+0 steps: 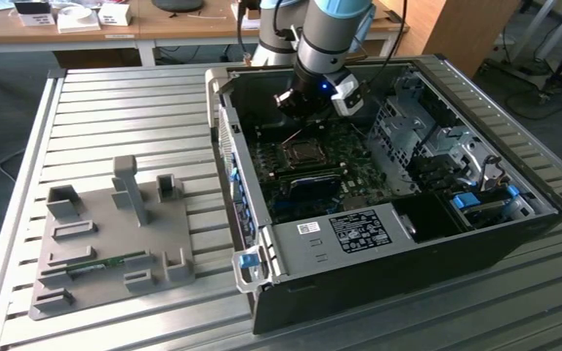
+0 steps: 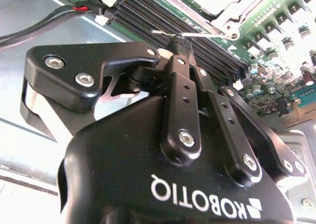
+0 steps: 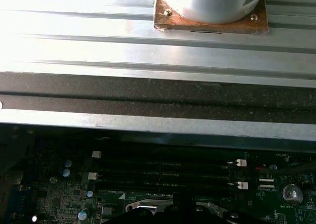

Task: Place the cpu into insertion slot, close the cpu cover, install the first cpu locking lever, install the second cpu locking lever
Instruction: 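Install the first cpu locking lever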

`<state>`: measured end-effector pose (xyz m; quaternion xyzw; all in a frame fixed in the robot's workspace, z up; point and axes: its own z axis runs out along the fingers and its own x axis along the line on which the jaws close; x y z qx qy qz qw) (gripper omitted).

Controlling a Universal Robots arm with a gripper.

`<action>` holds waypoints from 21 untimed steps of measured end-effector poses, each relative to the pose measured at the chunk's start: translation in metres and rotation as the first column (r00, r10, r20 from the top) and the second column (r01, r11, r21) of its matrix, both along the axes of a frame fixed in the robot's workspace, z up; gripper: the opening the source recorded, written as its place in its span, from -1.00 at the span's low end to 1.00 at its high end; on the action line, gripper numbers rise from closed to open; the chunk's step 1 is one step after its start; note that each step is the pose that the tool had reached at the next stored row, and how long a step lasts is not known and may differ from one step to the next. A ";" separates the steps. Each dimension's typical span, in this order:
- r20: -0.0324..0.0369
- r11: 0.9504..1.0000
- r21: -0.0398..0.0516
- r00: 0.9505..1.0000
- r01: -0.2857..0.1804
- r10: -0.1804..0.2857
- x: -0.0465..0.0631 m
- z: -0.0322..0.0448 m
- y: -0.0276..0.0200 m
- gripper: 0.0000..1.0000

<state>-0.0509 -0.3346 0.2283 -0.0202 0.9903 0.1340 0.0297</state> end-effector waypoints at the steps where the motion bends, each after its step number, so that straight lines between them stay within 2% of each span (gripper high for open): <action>1: 0.000 1.000 0.000 1.000 0.000 0.000 0.000 0.0000 0.0000 -0.79; 7: 0.000 1.000 0.000 1.000 0.000 0.000 0.000 -0.0001 -0.0027 -0.79; 14: 0.000 1.000 0.000 1.000 0.000 0.000 -0.004 -0.0016 -0.0028 -0.79; 17: 0.000 1.000 0.005 1.000 0.000 0.000 -0.005 -0.0017 -0.0027 -0.79; 21: 0.000 1.000 0.006 1.000 0.000 0.000 -0.005 -0.0017 -0.0028 -0.79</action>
